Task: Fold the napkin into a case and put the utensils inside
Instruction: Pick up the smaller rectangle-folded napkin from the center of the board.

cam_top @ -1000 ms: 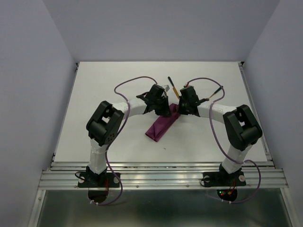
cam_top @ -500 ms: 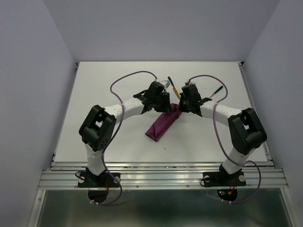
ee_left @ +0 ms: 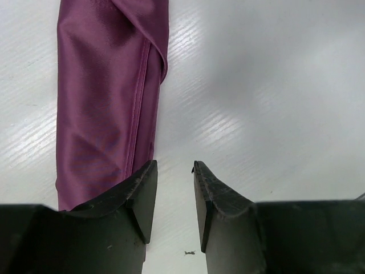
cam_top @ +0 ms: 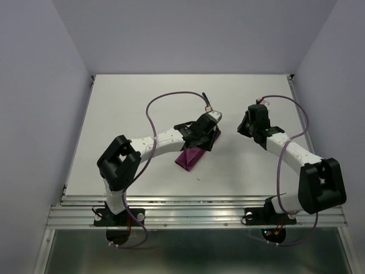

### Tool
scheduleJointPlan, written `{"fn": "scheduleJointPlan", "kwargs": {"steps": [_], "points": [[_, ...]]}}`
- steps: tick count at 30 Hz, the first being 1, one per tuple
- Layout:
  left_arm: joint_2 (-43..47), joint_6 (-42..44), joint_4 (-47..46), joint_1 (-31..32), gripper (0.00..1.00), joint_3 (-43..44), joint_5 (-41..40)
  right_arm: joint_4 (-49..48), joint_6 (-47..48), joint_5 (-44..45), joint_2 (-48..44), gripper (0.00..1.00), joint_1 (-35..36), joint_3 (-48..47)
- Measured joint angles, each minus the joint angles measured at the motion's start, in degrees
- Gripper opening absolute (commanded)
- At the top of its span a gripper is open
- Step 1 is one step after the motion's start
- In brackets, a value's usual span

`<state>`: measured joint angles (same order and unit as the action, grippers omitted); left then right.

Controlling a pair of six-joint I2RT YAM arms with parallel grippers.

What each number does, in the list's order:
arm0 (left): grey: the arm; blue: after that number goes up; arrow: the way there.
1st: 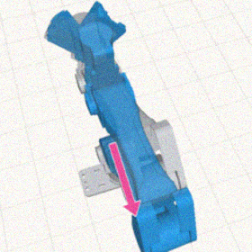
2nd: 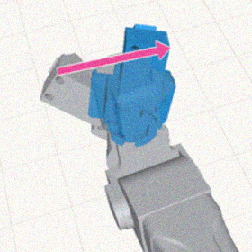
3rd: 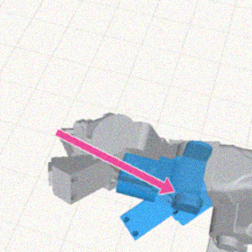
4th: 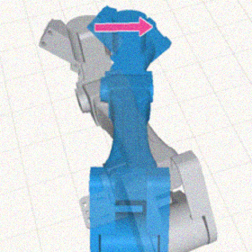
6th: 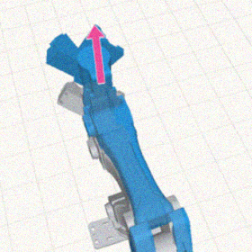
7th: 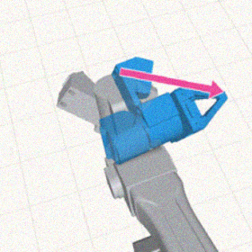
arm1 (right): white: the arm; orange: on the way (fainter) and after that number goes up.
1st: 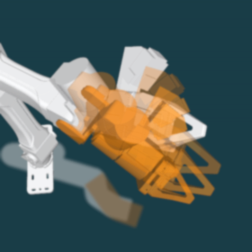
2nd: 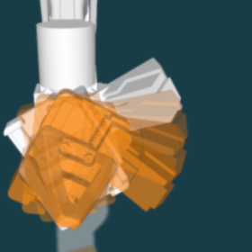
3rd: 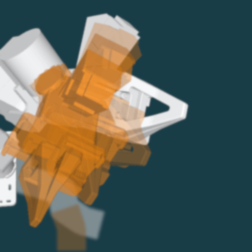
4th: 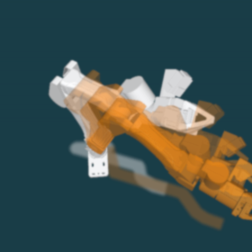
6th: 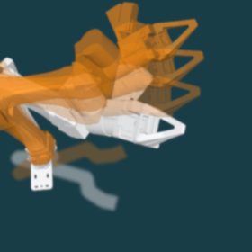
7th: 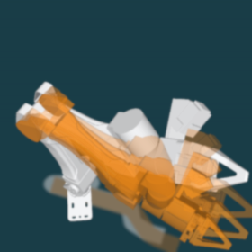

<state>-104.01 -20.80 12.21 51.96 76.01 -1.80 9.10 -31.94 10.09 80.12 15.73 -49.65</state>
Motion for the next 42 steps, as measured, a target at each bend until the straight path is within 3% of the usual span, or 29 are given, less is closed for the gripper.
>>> {"fn": "scheduleJointPlan", "kwargs": {"steps": [17,30,36,42], "points": [[-5.99,5.51,4.5,7.45,0.51,1.81,-15.13,2.16,-0.87,-1.11,-4.11,0.26,-1.16,5.14],[-9.64,6.29,4.76,7.67,0.47,1.84,-18.82,2.19,-0.87,-1.79,-3.91,0.26,-1.16,5.14],[-11.06,6.88,4.55,7.72,0.39,2.23,-20.15,2.16,-0.87,-1.99,-3.91,0.26,-1.16,5.14],[-12.41,7.72,4.31,7.98,0.17,3.37,-22.34,2.16,-0.87,-2.19,-3.91,0.25,-1.16,5.14]]}}
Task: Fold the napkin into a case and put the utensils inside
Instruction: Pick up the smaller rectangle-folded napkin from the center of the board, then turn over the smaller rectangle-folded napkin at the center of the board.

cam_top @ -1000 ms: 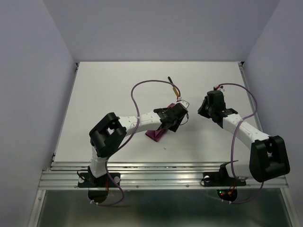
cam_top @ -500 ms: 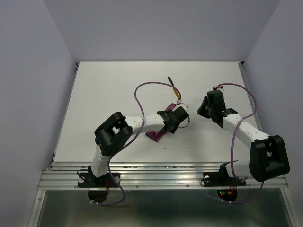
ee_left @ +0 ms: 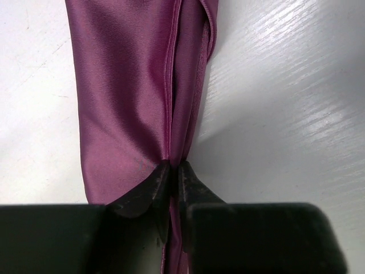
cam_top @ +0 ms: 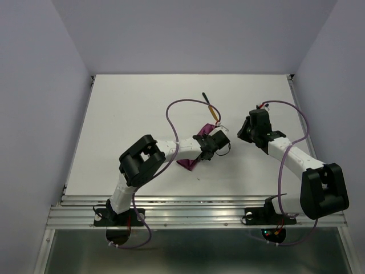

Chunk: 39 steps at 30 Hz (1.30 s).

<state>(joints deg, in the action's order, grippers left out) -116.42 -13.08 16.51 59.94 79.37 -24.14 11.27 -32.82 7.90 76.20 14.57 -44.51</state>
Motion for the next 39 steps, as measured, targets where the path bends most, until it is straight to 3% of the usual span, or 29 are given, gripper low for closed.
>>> {"fn": "scheduleJointPlan", "kwargs": {"steps": [2,12,28,39], "points": [[-0.13,0.15,-0.07,0.07,0.0,0.17,-0.46,0.0,0.0,0.0,0.0,0.25,0.0,0.0],[-0.26,1.66,0.26,-0.57,0.0,0.92,2.19,0.02,0.02,0.02,0.0,0.24,0.0,0.0],[6.78,1.44,-1.88,-11.76,0.0,-0.2,38.29,0.0,0.02,0.11,-0.02,0.23,0.0,0.0],[6.78,-1.01,-7.52,-19.34,0.0,-5.09,57.05,0.02,0.07,0.24,-0.04,0.23,0.0,0.0]]}}
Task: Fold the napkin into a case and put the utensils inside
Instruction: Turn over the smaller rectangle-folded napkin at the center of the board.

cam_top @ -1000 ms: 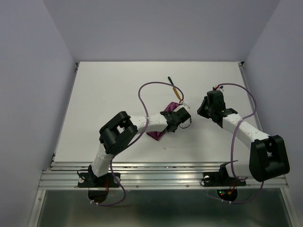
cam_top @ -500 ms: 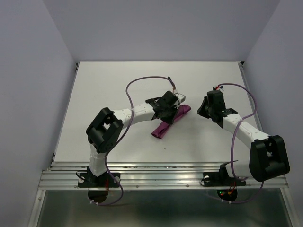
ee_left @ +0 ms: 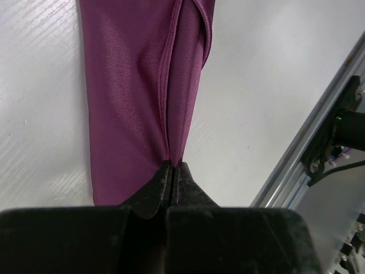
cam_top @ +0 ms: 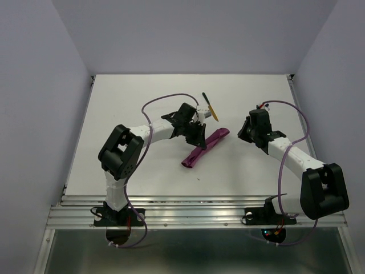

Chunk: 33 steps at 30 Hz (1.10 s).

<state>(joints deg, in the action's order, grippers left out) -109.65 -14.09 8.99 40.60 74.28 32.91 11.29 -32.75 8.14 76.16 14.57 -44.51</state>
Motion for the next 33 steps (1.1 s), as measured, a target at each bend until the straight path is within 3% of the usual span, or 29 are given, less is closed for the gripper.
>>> {"fn": "scheduleJointPlan", "kwargs": {"steps": [16,29,30,31,33], "points": [[-2.84,-9.53,-12.22,-11.8,0.0,-4.57,17.68,-0.02,0.17,0.0,0.0,0.23,0.0,0.0],[-5.11,-13.22,-17.49,-20.65,0.0,-7.19,20.9,0.0,0.37,-0.46,1.49,0.23,0.0,0.0],[-5.33,-13.25,-17.51,-21.16,0.05,-7.21,20.9,0.0,0.37,-0.48,1.55,0.23,0.0,0.0],[-5.55,-13.25,-17.53,-21.64,0.21,-7.19,20.83,0.0,0.37,-0.59,1.55,0.23,0.0,0.0],[-5.81,-12.83,-17.42,-22.38,0.41,-7.19,20.57,0.0,0.39,-0.68,1.55,0.23,0.0,0.0]]}}
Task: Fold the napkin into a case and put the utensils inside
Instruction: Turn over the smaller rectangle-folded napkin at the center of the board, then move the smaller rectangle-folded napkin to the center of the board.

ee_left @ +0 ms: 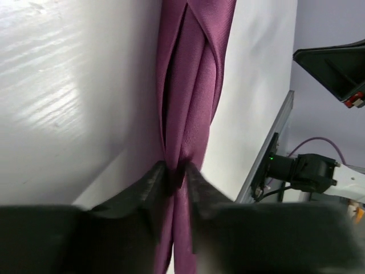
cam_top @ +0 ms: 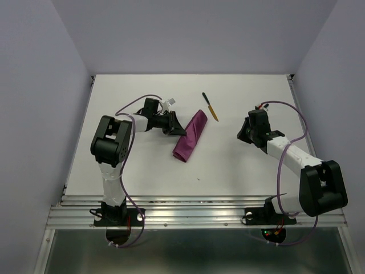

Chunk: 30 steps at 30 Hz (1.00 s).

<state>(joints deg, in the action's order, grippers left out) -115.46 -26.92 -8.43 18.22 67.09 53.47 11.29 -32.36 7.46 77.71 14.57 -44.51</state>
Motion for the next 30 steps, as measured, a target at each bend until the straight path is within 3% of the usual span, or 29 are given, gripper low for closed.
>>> {"fn": "scheduleJointPlan", "kwargs": {"steps": [4,10,15,19,24,30], "points": [[-0.09,0.59,1.49,-1.7,0.47,0.0,-1.27,0.0,0.02,-0.2,0.0,0.24,0.0,0.0],[0.44,1.64,4.92,-5.29,0.45,0.0,-5.18,0.0,0.2,-1.49,0.85,0.25,0.0,-0.02],[6.54,3.37,11.41,-7.15,0.31,0.0,-14.56,0.02,0.63,-5.75,4.04,0.23,0.22,-2.29],[16.15,3.96,13.84,-4.04,0.0,-0.68,-21.27,-0.24,0.66,-7.96,9.75,0.17,3.15,-8.76],[24.76,2.56,12.04,2.23,0.0,-6.86,-22.29,-2.84,0.5,-12.98,19.15,0.15,8.57,-18.86],[24.15,-0.63,9.94,5.27,0.0,-16.17,-21.59,-4.24,0.15,-19.87,32.87,0.15,9.79,-32.2]]}}
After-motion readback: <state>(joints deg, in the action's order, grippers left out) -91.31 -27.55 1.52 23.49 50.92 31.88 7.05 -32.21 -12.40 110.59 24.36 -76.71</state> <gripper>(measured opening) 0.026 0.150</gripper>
